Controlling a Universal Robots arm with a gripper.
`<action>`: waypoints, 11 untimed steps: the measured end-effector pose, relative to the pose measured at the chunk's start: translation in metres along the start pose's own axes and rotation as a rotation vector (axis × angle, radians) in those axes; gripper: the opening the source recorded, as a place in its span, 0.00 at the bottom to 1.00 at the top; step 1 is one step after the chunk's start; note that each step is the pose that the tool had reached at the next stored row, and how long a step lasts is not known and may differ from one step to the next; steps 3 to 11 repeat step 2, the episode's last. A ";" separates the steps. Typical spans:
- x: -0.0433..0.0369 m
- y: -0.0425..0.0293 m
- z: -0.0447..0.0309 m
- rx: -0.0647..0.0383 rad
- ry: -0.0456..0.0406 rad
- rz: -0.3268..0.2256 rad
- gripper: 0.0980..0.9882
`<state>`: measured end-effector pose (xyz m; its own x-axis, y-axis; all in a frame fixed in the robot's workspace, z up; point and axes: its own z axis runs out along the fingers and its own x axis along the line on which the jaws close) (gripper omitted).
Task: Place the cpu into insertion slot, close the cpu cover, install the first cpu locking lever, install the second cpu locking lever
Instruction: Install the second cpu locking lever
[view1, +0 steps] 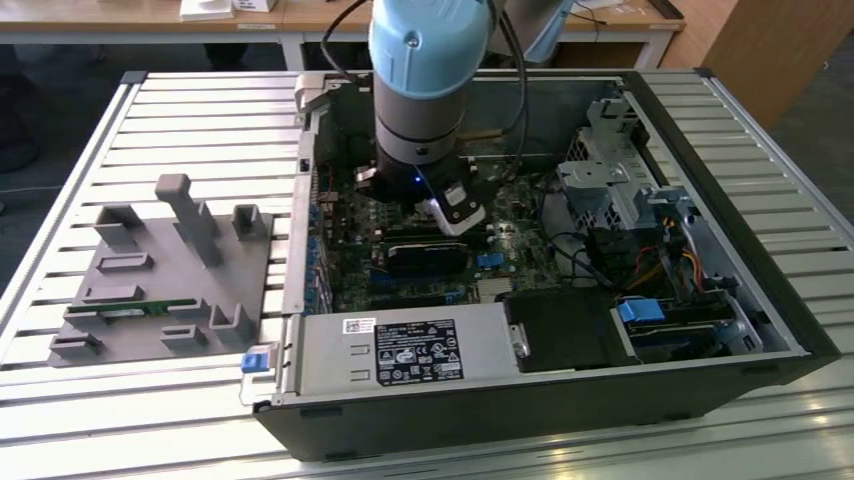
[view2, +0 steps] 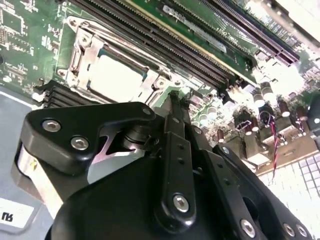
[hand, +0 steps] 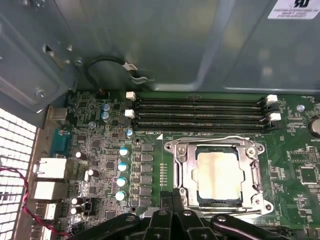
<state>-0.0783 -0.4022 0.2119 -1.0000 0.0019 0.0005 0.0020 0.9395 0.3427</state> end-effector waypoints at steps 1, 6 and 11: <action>0.0000 0.0002 -0.0002 0.000 0.0000 0.000 0.01; 0.0000 0.0002 -0.0001 0.000 -0.0001 0.000 0.01; 0.0000 0.0002 -0.0001 0.000 -0.0001 0.000 0.01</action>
